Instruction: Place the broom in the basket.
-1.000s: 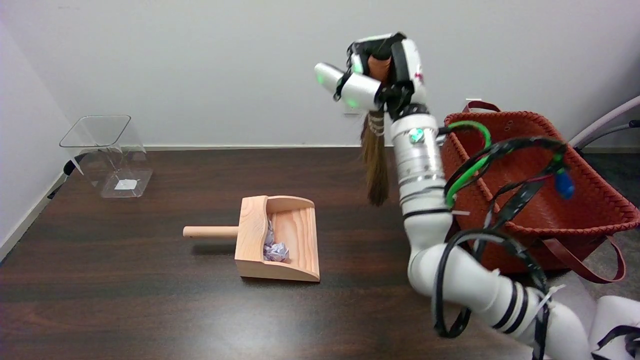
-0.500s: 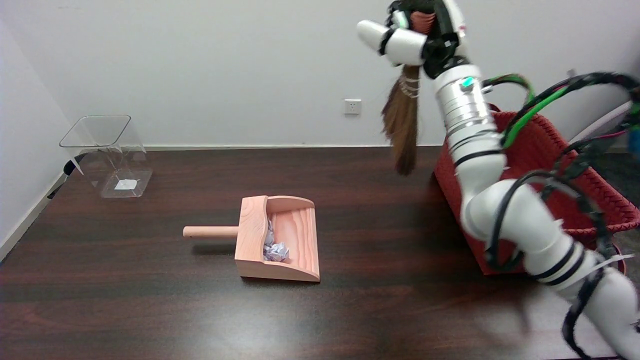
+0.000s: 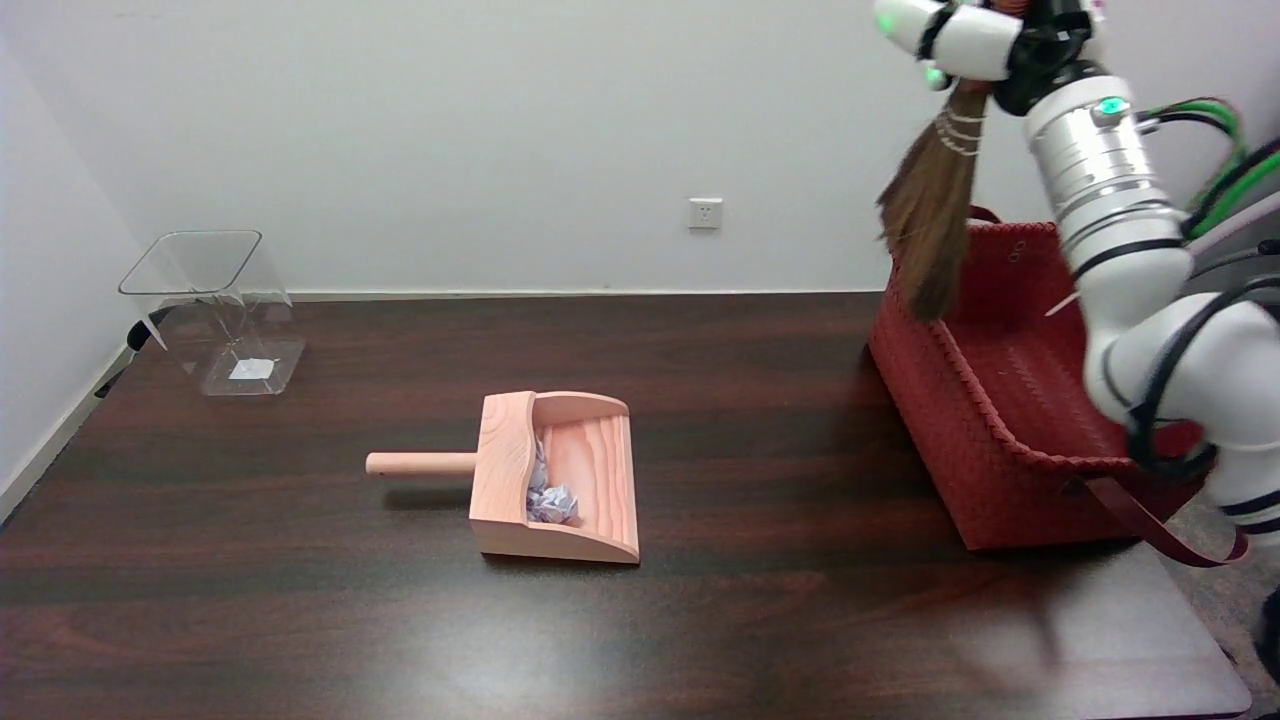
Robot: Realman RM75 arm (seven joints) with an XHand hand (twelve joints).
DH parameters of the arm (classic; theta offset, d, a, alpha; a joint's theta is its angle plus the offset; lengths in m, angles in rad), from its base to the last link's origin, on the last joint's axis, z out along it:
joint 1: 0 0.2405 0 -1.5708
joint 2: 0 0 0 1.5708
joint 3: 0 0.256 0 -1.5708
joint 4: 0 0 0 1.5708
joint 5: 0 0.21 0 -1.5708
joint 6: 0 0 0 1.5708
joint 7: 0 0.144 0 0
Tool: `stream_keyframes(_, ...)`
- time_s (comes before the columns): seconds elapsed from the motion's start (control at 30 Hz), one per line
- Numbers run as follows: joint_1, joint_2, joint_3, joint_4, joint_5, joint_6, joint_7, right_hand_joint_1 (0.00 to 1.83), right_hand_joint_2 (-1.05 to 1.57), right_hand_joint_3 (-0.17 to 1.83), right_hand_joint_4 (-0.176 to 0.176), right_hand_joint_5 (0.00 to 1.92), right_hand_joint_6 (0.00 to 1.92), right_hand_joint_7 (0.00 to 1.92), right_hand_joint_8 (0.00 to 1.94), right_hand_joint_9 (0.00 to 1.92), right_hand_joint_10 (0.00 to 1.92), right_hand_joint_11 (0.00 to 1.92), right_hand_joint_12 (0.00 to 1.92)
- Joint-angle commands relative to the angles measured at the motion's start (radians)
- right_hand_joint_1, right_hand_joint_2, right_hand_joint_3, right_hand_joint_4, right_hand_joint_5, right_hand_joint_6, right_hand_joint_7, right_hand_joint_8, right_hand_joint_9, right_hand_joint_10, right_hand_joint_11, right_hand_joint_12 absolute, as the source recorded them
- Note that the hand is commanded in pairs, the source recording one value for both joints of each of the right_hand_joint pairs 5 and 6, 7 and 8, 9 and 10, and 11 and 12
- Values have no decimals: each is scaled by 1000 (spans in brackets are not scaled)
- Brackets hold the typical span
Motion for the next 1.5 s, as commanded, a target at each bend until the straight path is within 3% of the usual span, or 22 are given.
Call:
stream_keyframes(0.03, -172, 81, 379, 46, 227, -235, 2, 1443, 1439, 407, 0, 1920, 1920, 1920, 1920, 1920, 1920, 1667, 1667)
stream_keyframes(0.33, -222, 56, 406, 80, 261, -378, 7, 1453, 1426, 425, 0, 1920, 1920, 1920, 1920, 1920, 1920, 1667, 1667)
stream_keyframes(0.53, -294, 39, 473, 140, 382, -553, 21, 1455, 1423, 428, 0, 1920, 1920, 1920, 1920, 1920, 1920, 1666, 1666)
stream_keyframes(0.87, -342, -7, 597, 231, 400, -768, -51, 1422, 1471, 365, 0, 1920, 1920, 1920, 1920, 1920, 1920, 1699, 1699)
stream_keyframes(1.13, -335, -17, 657, 279, 606, -803, -202, 1416, 1475, 352, 0, 1920, 1920, 1920, 1920, 1920, 1920, 1704, 1704)
stream_keyframes(1.5, -304, -7, 636, 296, 871, -799, -370, 1376, 1525, 318, 0, 1920, 1920, 1920, 1920, 1920, 1920, 1720, 1720)
